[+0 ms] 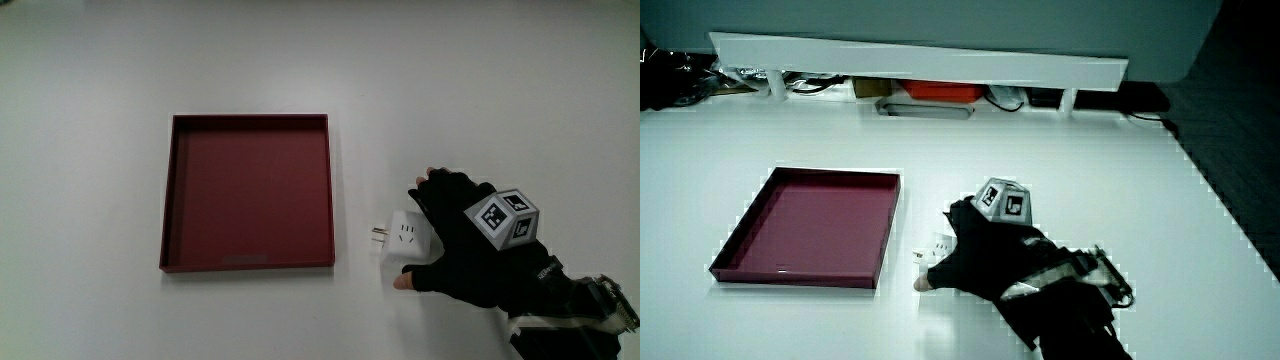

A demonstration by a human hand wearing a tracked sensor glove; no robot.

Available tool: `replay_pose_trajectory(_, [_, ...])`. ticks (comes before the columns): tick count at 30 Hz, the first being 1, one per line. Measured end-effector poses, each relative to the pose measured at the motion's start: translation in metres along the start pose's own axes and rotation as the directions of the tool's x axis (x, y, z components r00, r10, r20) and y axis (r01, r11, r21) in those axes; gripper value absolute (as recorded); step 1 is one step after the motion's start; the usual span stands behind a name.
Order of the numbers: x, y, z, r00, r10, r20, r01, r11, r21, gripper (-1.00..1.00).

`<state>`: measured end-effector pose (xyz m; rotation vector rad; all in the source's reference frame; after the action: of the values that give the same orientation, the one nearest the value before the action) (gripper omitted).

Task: Pick socket

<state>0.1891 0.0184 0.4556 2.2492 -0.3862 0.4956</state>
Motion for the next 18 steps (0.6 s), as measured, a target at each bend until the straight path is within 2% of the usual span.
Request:
replay_pose_trajectory(3, [-0.002, 0.004, -0.003, 1.0, 0.005, 0.013, -0.005, 0.9999, -0.011, 0.0])
replay_pose_trajectory(5, [0.0, 0.008, -0.007, 1.0, 0.005, -0.004, -0.005, 0.9995, -0.031, 0.0])
replay_pose_trajectory(6, [0.001, 0.01, -0.008, 1.0, -0.009, 0.014, 0.009, 0.9999, -0.014, 0.0])
replay_pose_trajectory(11, [0.002, 0.016, -0.013, 1.0, -0.014, 0.002, 0.014, 0.9983, -0.057, 0.0])
replay_pose_trajectory(17, [0.006, 0.024, -0.018, 1.0, -0.02, -0.008, 0.02, 0.9981, -0.059, 0.0])
replay_pose_trajectory(18, [0.007, 0.025, -0.018, 0.999, -0.022, -0.025, 0.021, 0.9976, -0.066, 0.0])
